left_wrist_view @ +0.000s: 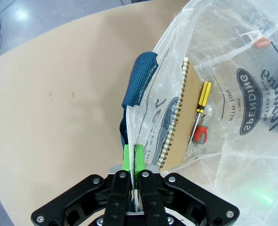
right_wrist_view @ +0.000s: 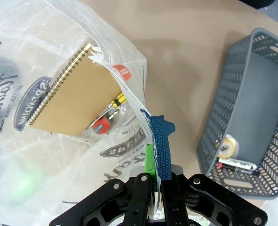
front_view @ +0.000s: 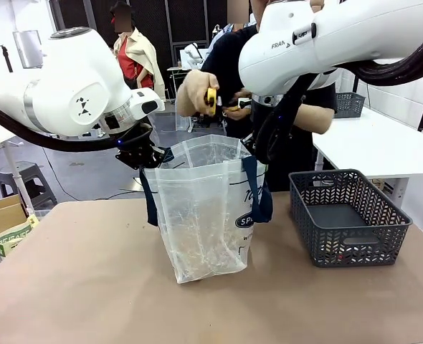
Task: Transfer purchased items from the store into the shopping bag.
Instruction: Move the Reusable shopping bag to the right side of the table.
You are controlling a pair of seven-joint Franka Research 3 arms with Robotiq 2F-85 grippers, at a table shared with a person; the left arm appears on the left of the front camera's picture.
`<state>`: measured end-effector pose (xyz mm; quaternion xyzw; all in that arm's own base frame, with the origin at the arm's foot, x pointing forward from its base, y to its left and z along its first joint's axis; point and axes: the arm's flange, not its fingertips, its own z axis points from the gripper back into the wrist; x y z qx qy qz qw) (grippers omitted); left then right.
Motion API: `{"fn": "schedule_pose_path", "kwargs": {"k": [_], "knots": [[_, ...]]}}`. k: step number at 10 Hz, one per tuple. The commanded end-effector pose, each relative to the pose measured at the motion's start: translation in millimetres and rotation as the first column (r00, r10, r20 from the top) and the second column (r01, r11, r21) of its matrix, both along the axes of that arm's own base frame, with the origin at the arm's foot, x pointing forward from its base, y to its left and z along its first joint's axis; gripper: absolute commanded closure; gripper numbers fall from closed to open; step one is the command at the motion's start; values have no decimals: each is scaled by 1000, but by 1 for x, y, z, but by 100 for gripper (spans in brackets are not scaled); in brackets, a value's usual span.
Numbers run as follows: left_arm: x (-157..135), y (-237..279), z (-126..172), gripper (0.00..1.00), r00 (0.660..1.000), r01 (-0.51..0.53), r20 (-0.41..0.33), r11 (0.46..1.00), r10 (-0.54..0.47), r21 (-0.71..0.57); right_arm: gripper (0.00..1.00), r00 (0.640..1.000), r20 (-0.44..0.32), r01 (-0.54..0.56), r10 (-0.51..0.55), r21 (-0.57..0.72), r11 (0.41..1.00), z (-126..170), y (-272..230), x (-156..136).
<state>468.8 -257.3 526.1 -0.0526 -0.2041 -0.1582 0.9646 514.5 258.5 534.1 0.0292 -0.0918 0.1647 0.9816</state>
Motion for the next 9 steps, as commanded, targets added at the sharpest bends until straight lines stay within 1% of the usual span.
{"fn": "schedule_pose_path", "kwargs": {"k": [1, 9], "knots": [[-1, 2, 1, 100, 1000, -19, 2, 1000, 19, -1, 100, 1000, 0, 13, -13, 2, 1000, 1, -1, 1], [-1, 2, 1, 100, 1000, -19, 2, 1000, 19, -1, 100, 1000, 0, 13, -13, 2, 1000, 1, -1, 1]]}}
